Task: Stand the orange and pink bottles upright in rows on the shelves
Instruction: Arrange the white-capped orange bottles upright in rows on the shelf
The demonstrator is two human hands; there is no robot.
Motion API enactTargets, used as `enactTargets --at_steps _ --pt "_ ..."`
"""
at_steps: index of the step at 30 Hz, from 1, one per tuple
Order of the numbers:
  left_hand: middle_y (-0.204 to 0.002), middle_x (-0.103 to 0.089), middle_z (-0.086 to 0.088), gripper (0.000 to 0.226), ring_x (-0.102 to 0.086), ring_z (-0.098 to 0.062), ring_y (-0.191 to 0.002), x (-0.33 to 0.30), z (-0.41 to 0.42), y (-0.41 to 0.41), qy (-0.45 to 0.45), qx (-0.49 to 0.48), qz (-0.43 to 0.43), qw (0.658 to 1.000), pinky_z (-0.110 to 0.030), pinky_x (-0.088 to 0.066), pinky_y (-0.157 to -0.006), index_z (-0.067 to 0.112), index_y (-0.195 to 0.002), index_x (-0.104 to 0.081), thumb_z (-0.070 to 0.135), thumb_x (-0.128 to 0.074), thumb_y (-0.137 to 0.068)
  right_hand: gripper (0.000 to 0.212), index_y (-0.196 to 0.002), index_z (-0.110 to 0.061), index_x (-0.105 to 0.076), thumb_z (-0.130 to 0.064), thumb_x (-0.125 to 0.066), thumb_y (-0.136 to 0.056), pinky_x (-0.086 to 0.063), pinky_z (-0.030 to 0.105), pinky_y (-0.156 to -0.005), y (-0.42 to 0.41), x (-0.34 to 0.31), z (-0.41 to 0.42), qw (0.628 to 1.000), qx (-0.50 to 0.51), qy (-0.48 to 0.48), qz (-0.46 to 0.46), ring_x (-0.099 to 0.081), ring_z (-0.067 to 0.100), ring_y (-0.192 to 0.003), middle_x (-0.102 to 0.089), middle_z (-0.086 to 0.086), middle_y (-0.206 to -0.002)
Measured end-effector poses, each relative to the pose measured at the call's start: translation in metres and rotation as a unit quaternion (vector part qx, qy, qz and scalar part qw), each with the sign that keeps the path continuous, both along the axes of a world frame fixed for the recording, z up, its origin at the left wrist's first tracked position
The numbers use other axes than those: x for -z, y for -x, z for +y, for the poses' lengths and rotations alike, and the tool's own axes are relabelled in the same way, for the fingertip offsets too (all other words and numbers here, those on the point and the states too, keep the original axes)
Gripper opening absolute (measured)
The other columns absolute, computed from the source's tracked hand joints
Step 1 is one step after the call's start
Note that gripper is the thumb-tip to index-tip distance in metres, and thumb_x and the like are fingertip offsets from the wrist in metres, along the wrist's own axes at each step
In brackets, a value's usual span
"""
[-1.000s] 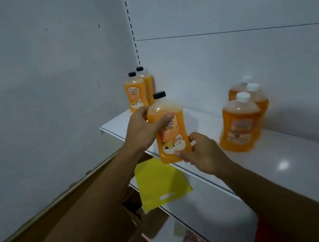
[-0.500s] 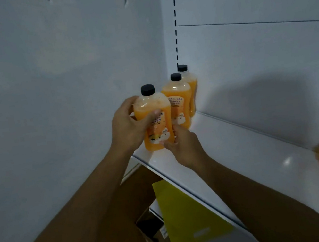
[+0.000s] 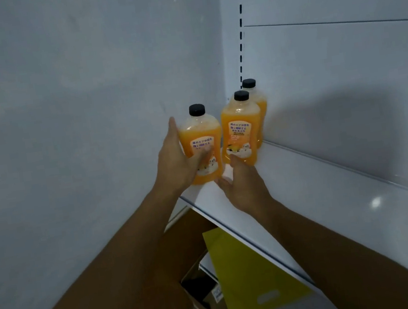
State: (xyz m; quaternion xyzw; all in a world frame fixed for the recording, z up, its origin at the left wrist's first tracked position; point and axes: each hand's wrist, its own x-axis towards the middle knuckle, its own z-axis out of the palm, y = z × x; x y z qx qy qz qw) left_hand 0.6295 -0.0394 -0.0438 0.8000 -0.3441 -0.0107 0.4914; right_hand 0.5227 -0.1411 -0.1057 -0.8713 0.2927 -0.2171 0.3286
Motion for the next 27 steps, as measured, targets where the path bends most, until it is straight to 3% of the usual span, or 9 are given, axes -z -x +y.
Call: enactTargets --at_steps 2,5,7,10,13,15,19,23,27 --pt "-0.161 -0.017 -0.003 0.102 -0.024 -0.022 -0.145 0.004 0.009 0.011 -0.022 -0.032 0.004 0.999 -0.039 -0.028 -0.113 0.019 -0.154 0.0 0.045 -0.069 -0.084 0.065 -0.146 -0.016 -0.032 -0.04 -0.06 -0.092 -0.042 0.044 -0.103 0.021 -0.006 0.001 0.999 0.002 0.034 0.031 -0.041 0.028 -0.132 -0.045 0.008 -0.143" --pt "-0.162 -0.013 -0.006 0.089 -0.012 -0.024 -0.148 0.014 0.026 0.044 -0.027 -0.072 -0.054 0.996 -0.045 -0.02 -0.116 0.019 -0.153 -0.015 0.051 -0.063 -0.086 0.07 -0.15 -0.014 -0.024 -0.044 -0.054 -0.094 -0.033 0.041 -0.108 0.061 -0.015 0.008 0.995 -0.005 0.084 0.059 -0.031 0.026 -0.139 -0.036 0.007 -0.152" --pt "-0.159 -0.021 -0.008 0.073 -0.016 -0.026 -0.146 0.015 0.034 0.075 -0.025 -0.049 -0.105 0.993 -0.049 -0.024 -0.114 0.021 -0.149 -0.029 0.051 -0.059 -0.089 0.073 -0.152 -0.015 -0.021 -0.048 -0.052 -0.094 -0.028 0.04 -0.112 0.09 -0.015 0.014 0.993 -0.011 0.099 0.067 -0.025 0.025 -0.143 -0.029 0.007 -0.156" --pt "-0.157 -0.028 -0.005 0.069 -0.023 -0.025 -0.144 0.007 0.035 0.13 -0.041 0.027 -0.153 0.987 -0.048 -0.025 -0.116 0.02 -0.148 -0.034 0.051 -0.055 -0.09 0.078 -0.153 -0.018 -0.016 -0.053 -0.05 -0.093 -0.024 0.039 -0.115 0.148 -0.013 0.028 0.99 -0.021 0.118 0.068 -0.019 0.024 -0.146 -0.023 0.009 -0.158" --pt "-0.153 -0.038 -0.002 0.065 -0.032 -0.02 -0.141 -0.008 0.031 0.197 -0.025 0.103 -0.18 0.978 -0.034 -0.024 -0.114 0.02 -0.146 -0.038 0.052 -0.053 -0.091 0.079 -0.154 -0.018 -0.014 -0.055 -0.049 -0.093 -0.022 0.04 -0.116 0.217 -0.013 0.044 0.989 -0.019 0.13 0.064 -0.016 0.025 -0.147 -0.021 0.01 -0.159" --pt "-0.152 -0.039 0.001 0.064 -0.034 -0.017 -0.14 -0.015 0.028 0.245 -0.018 0.147 -0.183 0.972 -0.033 -0.026 -0.112 0.023 -0.146 -0.037 0.053 -0.052 -0.091 0.079 -0.154 -0.019 -0.012 -0.056 -0.047 -0.094 -0.02 0.041 -0.117 0.265 -0.016 0.053 0.988 0.0 0.137 0.068 -0.014 0.025 -0.147 -0.018 0.01 -0.16" --pt "-0.149 -0.043 0.002 0.066 -0.038 -0.018 -0.138 -0.019 0.019 0.338 -0.028 0.231 -0.195 0.953 -0.037 -0.03 -0.112 0.024 -0.145 -0.04 0.059 -0.049 -0.09 0.077 -0.154 -0.023 -0.01 -0.058 -0.043 -0.094 -0.022 0.042 -0.116 0.367 -0.021 0.061 0.981 0.074 0.146 0.1 -0.017 0.025 -0.147 -0.015 0.006 -0.161" --pt "-0.142 -0.052 -0.003 0.063 -0.049 -0.022 -0.128 -0.025 0.002 0.426 -0.03 0.306 -0.196 0.931 -0.032 -0.038 -0.101 0.022 -0.142 -0.044 0.055 -0.054 -0.089 0.073 -0.153 -0.022 -0.017 -0.057 -0.043 -0.094 -0.025 0.041 -0.115 0.469 -0.032 0.061 0.964 0.167 0.164 0.127 -0.023 0.026 -0.144 -0.022 0.005 -0.159" --pt "-0.145 -0.048 -0.004 0.062 -0.045 -0.024 -0.132 -0.02 -0.019 0.503 -0.025 0.379 -0.199 0.903 -0.04 -0.037 -0.109 0.02 -0.144 -0.041 0.049 -0.053 -0.091 0.073 -0.153 -0.021 -0.017 -0.056 -0.043 -0.095 -0.025 0.046 -0.116 0.558 -0.039 0.063 0.94 0.253 0.164 0.159 -0.021 0.027 -0.146 -0.02 0.005 -0.16"
